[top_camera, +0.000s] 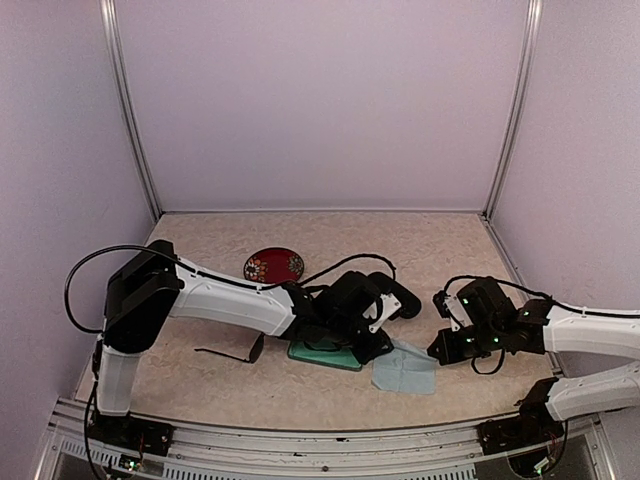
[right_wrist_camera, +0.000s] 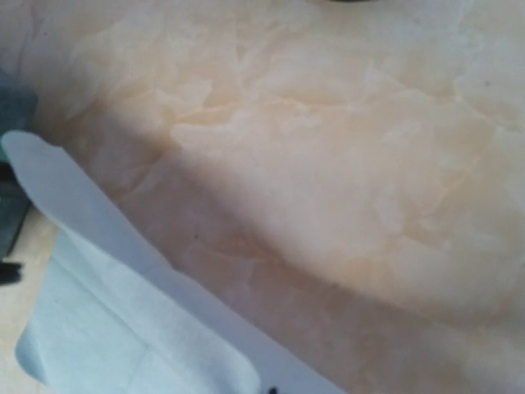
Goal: Organize the sunglasses
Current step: Fold the glasses cleaning cloth at the center of the board.
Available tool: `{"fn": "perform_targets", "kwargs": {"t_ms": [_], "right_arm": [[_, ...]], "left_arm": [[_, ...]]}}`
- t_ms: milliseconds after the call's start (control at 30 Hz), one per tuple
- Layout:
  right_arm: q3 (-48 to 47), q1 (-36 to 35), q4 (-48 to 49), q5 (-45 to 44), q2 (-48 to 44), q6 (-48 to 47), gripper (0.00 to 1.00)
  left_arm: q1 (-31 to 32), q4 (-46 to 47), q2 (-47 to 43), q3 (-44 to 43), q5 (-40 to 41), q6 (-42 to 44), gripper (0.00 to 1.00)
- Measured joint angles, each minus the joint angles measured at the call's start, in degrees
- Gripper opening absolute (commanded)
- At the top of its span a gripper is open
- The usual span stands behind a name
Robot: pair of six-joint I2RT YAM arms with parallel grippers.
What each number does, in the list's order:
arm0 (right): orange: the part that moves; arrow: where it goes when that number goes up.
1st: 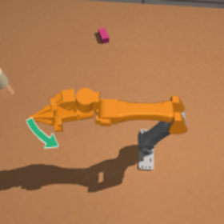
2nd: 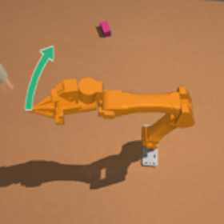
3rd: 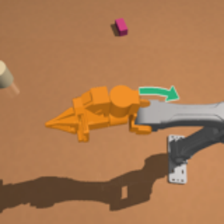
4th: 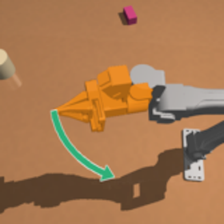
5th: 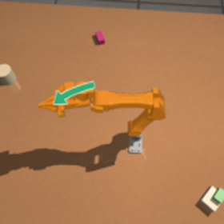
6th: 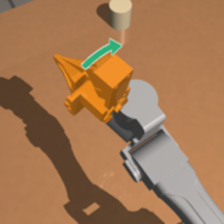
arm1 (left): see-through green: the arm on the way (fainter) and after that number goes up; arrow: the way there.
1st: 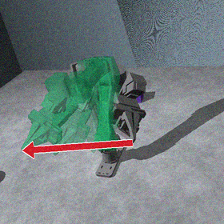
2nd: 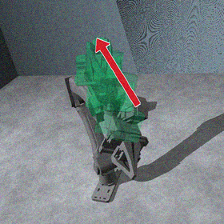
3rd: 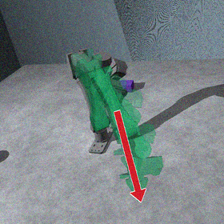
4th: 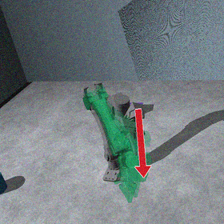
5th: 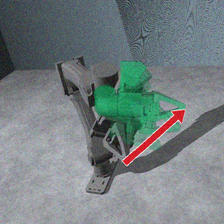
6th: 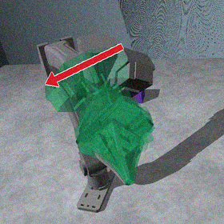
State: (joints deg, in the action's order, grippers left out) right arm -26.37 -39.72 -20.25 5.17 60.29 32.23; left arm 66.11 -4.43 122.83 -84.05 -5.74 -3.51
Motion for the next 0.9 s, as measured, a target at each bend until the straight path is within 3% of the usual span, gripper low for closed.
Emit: {"fn": "perform_targets", "kwargs": {"t_ms": [433, 900], "right_arm": [[0.2, -0.2, 0.0, 0.0, -0.4, 0.2, 0.0], [1.0, -0.5, 0.0, 0.1, -1.7, 0.6, 0.0]], "left_arm": [[1.2, -4.7, -2.1, -4.2, -0.8, 8.4, 0.44], [-0.5, -16.4, 3.6, -14.1, -7.6, 20.6, 0.47]]}}
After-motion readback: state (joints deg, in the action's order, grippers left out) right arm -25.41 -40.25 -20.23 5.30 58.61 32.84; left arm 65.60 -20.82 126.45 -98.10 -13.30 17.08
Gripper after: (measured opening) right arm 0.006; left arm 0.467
